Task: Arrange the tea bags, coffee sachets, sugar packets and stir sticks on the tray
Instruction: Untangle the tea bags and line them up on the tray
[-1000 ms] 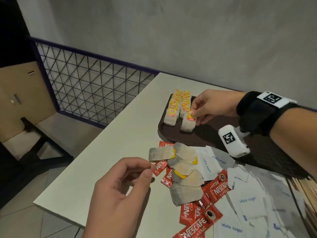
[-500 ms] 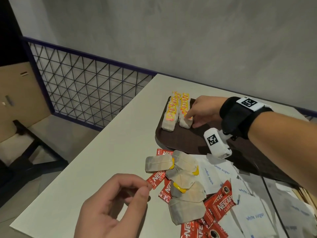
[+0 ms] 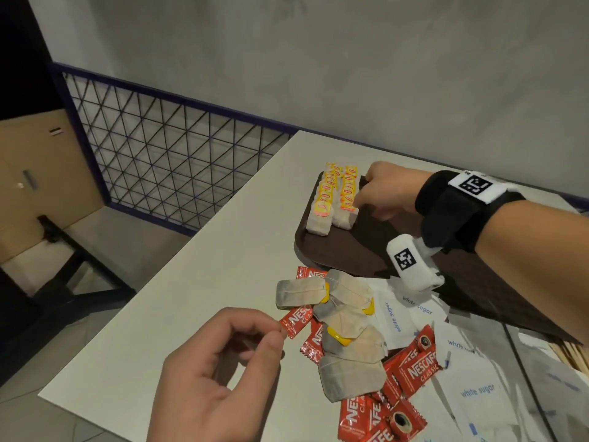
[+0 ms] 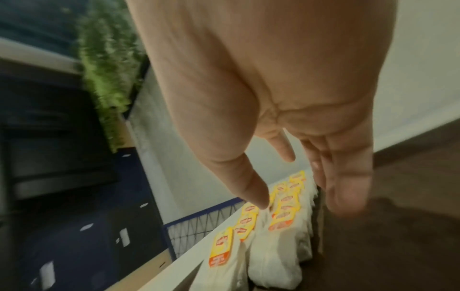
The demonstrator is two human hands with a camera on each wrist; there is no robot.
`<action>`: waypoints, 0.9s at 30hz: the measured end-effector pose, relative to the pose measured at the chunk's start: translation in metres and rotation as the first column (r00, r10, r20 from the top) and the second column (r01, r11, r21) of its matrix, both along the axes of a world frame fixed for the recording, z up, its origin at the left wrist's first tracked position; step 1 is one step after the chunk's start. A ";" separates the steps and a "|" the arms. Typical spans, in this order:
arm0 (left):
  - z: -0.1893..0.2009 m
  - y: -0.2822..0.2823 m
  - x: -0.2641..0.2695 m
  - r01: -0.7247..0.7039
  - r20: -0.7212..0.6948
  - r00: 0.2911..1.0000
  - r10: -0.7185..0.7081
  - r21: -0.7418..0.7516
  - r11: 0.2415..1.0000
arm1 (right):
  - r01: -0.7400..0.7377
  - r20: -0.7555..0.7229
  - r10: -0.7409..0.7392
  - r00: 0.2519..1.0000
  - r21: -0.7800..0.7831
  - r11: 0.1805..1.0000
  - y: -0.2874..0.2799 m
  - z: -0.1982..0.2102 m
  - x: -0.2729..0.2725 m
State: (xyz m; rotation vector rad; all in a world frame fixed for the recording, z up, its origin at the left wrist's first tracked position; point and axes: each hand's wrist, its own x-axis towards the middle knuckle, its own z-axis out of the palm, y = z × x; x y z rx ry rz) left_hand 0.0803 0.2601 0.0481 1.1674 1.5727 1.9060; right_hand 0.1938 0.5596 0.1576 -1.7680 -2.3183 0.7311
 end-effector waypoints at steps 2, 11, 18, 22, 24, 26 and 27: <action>0.001 -0.001 0.000 0.008 -0.003 1.000 -0.008 -0.009 1.000 | -0.170 0.070 0.162 0.984 0.141 0.975 -0.018 0.011 0.000; 0.005 -0.007 0.003 0.023 0.020 1.000 -0.022 -0.065 0.998 | -0.747 0.354 0.741 0.571 -0.151 0.648 -0.111 0.005 -0.005; 0.003 -0.009 0.002 0.035 -0.020 0.999 -0.037 -0.088 0.996 | -0.820 0.409 0.748 0.523 0.004 0.572 -0.122 -0.009 0.002; 0.004 -0.009 0.002 0.035 -0.008 0.999 -0.036 -0.088 0.996 | -0.825 0.353 0.761 0.545 0.061 0.562 -0.124 -0.006 0.008; 0.005 -0.009 0.003 0.030 0.002 1.000 -0.030 -0.088 0.996 | -0.825 0.323 0.764 0.559 0.121 0.552 -0.124 -0.004 0.010; 0.005 -0.010 0.003 0.014 0.007 1.000 -0.014 -0.075 0.997 | -0.807 0.267 0.762 0.590 0.174 0.564 -0.125 -0.003 0.010; 0.005 -0.009 0.003 -0.003 0.009 1.000 0.004 -0.067 0.998 | -0.789 0.218 0.758 0.615 0.191 0.584 -0.125 -0.001 0.010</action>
